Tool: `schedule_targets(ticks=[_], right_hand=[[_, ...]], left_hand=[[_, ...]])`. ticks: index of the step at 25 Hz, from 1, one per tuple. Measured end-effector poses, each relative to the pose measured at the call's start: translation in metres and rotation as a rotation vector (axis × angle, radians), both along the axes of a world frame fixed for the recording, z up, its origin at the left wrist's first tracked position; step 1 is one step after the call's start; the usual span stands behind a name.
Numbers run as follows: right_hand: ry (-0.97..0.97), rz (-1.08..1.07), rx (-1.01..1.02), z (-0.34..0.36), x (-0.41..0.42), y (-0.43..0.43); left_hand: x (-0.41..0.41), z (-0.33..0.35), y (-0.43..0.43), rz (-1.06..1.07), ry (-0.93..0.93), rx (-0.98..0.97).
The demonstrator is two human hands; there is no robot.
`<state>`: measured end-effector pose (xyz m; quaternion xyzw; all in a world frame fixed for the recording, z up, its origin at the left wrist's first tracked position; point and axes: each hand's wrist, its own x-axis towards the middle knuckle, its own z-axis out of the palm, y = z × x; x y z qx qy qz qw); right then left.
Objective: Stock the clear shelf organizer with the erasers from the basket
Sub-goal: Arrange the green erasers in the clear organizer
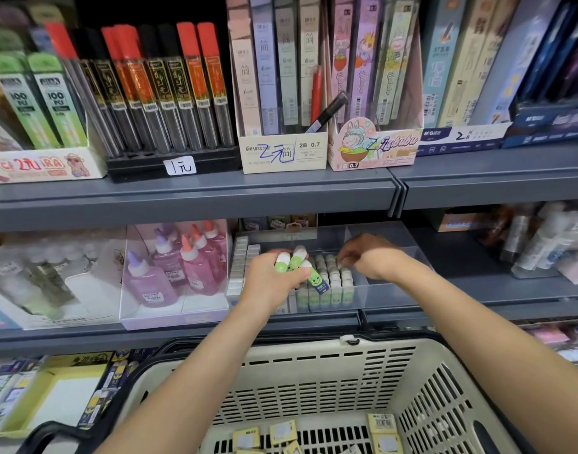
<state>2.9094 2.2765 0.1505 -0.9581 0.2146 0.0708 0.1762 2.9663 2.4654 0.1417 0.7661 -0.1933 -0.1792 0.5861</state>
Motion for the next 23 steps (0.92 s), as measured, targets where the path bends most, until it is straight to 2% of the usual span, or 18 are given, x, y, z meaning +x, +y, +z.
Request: schedule_targets(ticks=[4,6,7,9,11,14,18,21,23], right_hand=[[0.028,0.024,-0.058,0.007,-0.003,0.0],[-0.047,-0.022,-0.077,0.015,-0.009,0.003],[-0.121,-0.025,-0.023,0.017,-0.012,0.006],[-0.266,0.059,0.242,0.023,-0.02,0.018],[-0.3,0.153,0.416,0.028,-0.027,0.031],[-0.341,0.135,0.269,0.029,-0.025,0.028],[-0.353,-0.154,0.196,0.035,-0.022,0.0],[-0.296,-0.078,-0.015,0.03,-0.02,-0.008],[-0.305,-0.029,-0.021,0.026,-0.017,-0.007]], left_hand=[[0.0,0.004,-0.006,-0.035,0.037,0.012],[0.0,0.006,-0.01,-0.05,0.055,0.01],[0.0,0.007,-0.012,-0.059,0.063,0.005],[0.0,0.008,-0.016,-0.067,0.048,0.033],[-0.002,0.008,-0.021,-0.048,0.057,0.036],[-0.005,0.009,-0.028,-0.001,0.181,-0.119],[0.003,0.002,-0.025,0.106,0.174,-0.083],[0.006,-0.007,-0.018,0.104,0.216,-0.069],[0.007,-0.012,-0.015,0.074,0.19,-0.064]])
